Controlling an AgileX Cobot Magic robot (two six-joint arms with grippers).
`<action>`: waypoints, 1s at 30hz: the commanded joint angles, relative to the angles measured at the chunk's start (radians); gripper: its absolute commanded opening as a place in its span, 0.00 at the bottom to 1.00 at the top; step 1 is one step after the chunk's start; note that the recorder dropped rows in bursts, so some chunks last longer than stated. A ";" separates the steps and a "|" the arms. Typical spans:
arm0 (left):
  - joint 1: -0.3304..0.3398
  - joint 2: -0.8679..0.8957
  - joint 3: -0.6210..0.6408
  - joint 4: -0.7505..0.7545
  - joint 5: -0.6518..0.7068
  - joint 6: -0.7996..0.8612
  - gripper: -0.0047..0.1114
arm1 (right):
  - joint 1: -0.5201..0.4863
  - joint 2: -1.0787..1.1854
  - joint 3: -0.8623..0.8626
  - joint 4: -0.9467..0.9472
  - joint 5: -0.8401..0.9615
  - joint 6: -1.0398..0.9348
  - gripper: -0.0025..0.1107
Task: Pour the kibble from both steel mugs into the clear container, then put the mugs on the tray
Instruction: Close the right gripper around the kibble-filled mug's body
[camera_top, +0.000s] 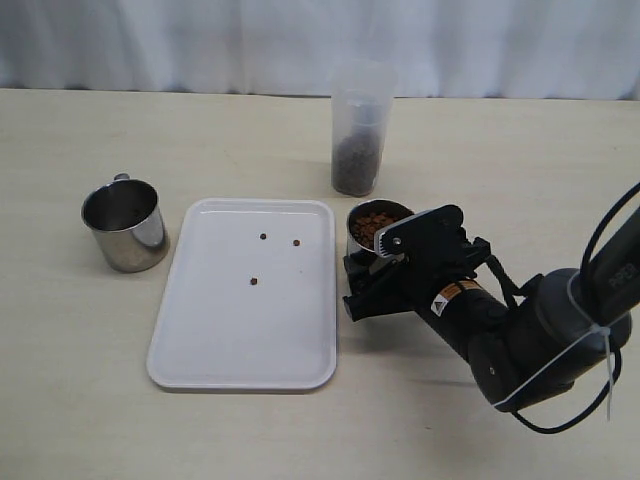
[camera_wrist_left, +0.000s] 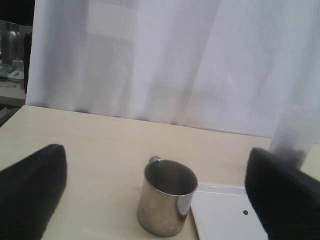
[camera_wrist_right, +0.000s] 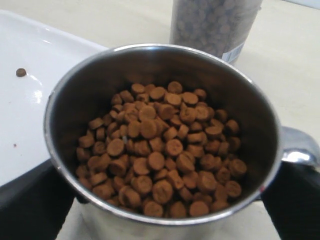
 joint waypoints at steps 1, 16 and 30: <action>0.000 -0.003 0.003 -0.005 -0.010 -0.001 0.88 | 0.001 0.003 -0.002 0.017 -0.017 -0.010 0.74; 0.000 -0.003 0.003 -0.005 -0.008 -0.001 0.88 | 0.001 0.004 0.033 0.003 -0.111 0.019 0.74; 0.000 -0.003 0.003 -0.005 -0.008 -0.001 0.88 | 0.001 0.037 0.050 0.005 -0.217 0.046 0.74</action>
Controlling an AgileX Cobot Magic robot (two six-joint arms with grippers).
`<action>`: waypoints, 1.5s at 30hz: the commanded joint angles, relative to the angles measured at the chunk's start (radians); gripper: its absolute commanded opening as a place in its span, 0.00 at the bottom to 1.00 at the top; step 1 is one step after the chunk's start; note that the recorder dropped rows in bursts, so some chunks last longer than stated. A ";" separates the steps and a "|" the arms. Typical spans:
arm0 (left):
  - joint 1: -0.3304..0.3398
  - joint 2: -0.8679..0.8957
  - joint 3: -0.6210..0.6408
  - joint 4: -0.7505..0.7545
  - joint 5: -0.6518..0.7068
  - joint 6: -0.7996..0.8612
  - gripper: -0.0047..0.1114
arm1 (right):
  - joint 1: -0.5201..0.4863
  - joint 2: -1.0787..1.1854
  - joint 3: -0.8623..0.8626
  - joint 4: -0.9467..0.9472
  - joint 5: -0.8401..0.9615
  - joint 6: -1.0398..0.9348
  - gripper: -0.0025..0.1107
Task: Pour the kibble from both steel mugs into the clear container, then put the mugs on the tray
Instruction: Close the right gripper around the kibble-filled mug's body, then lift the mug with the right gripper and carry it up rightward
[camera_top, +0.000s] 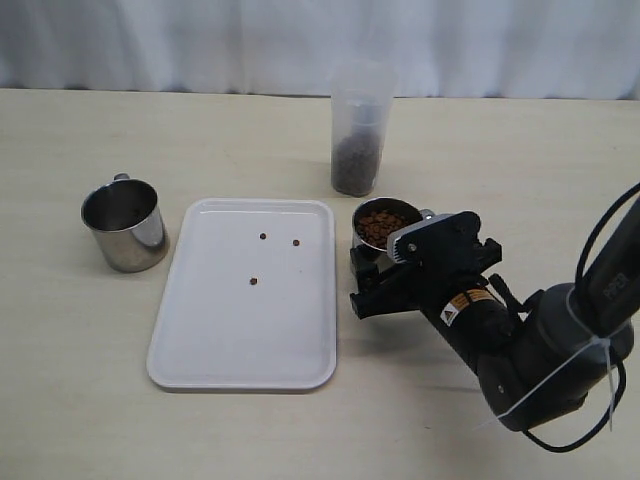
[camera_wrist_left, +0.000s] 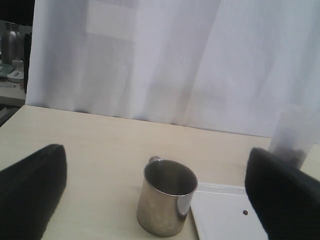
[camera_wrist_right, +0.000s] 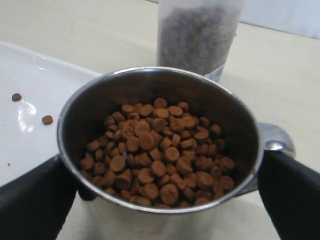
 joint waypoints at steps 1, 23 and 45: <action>0.000 -0.003 0.003 -0.005 -0.008 -0.001 0.88 | 0.001 0.002 0.005 0.005 -0.033 0.005 0.74; 0.000 -0.003 0.003 -0.005 -0.008 -0.001 0.88 | -0.024 0.086 -0.013 -0.069 -0.048 0.009 0.74; 0.000 -0.003 0.003 -0.005 -0.008 -0.001 0.88 | -0.071 0.101 -0.074 -0.167 -0.048 0.087 0.74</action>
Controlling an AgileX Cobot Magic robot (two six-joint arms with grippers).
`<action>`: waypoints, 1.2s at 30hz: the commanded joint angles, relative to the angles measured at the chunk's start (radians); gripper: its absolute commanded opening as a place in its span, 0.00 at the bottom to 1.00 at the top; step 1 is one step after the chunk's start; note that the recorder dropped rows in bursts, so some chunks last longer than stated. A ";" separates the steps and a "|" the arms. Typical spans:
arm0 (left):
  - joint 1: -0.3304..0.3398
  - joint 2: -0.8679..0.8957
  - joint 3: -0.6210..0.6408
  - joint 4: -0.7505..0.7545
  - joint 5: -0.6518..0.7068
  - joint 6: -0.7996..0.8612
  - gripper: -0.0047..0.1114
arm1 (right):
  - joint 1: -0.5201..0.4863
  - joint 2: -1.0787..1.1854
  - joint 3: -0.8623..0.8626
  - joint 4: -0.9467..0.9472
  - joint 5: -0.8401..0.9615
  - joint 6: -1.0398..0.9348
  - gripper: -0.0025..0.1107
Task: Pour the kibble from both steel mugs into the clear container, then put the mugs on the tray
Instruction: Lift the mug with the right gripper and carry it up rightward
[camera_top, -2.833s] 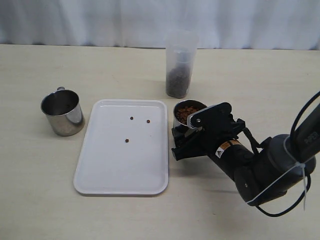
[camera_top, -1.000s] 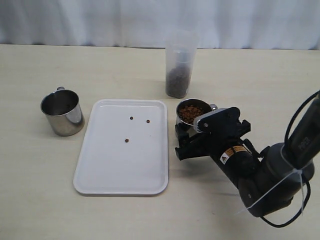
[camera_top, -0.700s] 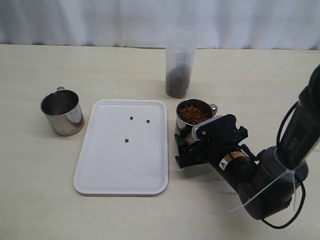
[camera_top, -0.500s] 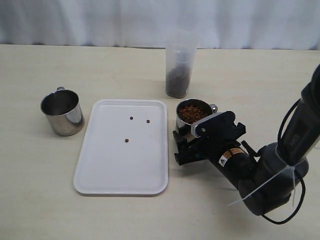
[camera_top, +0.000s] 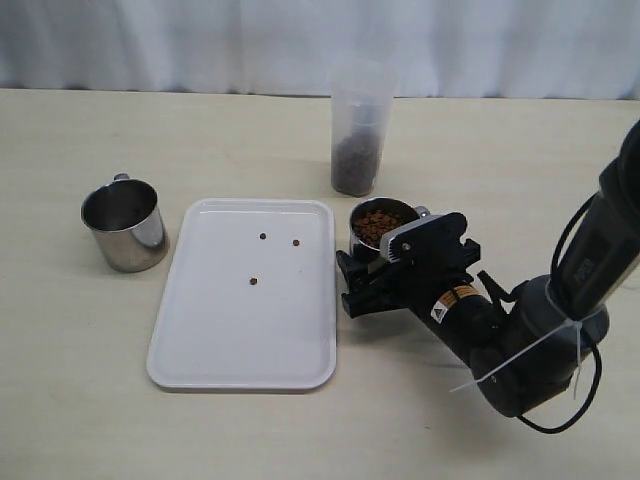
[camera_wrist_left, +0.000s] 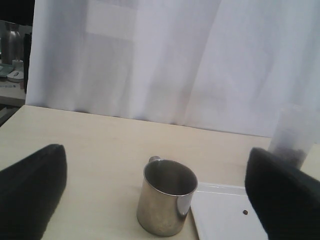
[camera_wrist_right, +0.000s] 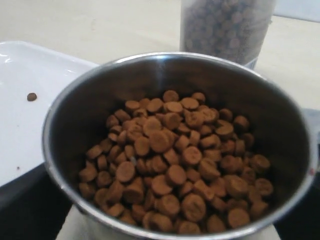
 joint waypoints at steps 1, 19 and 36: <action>0.000 -0.003 0.003 -0.005 -0.008 -0.001 0.88 | -0.008 0.000 -0.007 0.004 -0.009 -0.002 0.74; 0.000 -0.003 0.003 -0.005 -0.008 -0.001 0.88 | -0.008 -0.004 -0.007 0.175 -0.009 0.051 0.06; 0.000 -0.003 0.003 -0.005 -0.008 -0.001 0.88 | -0.251 -0.570 -0.104 0.064 0.690 -0.253 0.06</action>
